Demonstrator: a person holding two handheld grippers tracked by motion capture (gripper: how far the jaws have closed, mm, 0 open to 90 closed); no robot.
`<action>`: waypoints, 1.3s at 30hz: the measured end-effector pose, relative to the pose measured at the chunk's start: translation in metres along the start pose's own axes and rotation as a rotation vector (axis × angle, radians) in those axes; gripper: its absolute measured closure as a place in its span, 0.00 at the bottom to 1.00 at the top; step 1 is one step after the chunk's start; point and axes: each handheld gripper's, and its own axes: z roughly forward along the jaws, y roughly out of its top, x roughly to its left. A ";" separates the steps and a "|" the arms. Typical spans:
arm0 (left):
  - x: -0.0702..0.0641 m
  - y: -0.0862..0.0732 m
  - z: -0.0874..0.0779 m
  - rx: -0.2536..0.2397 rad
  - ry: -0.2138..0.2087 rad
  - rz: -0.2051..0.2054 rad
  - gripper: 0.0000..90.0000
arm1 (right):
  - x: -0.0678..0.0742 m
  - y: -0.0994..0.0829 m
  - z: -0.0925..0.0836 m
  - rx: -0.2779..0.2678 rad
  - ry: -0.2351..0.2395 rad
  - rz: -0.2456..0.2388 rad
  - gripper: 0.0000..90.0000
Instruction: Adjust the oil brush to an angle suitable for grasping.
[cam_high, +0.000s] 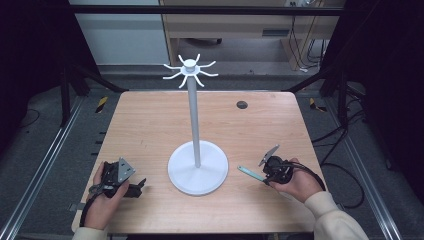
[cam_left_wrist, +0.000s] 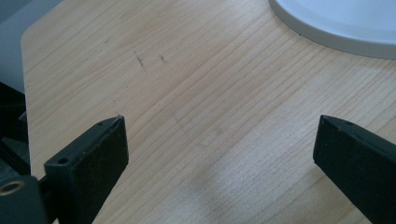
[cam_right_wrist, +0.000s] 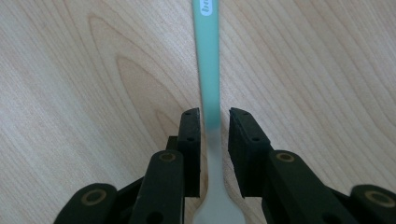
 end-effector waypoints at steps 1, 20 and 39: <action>0.000 0.000 0.000 0.000 0.000 0.000 0.03 | 0.000 0.000 0.001 0.000 -0.001 0.003 0.84; 0.000 0.000 0.000 0.002 -0.003 0.003 0.03 | -0.004 0.002 0.010 0.048 0.019 -0.017 0.86; -0.001 0.000 0.000 0.003 -0.004 0.007 0.03 | -0.008 0.004 0.011 0.077 0.050 -0.005 0.91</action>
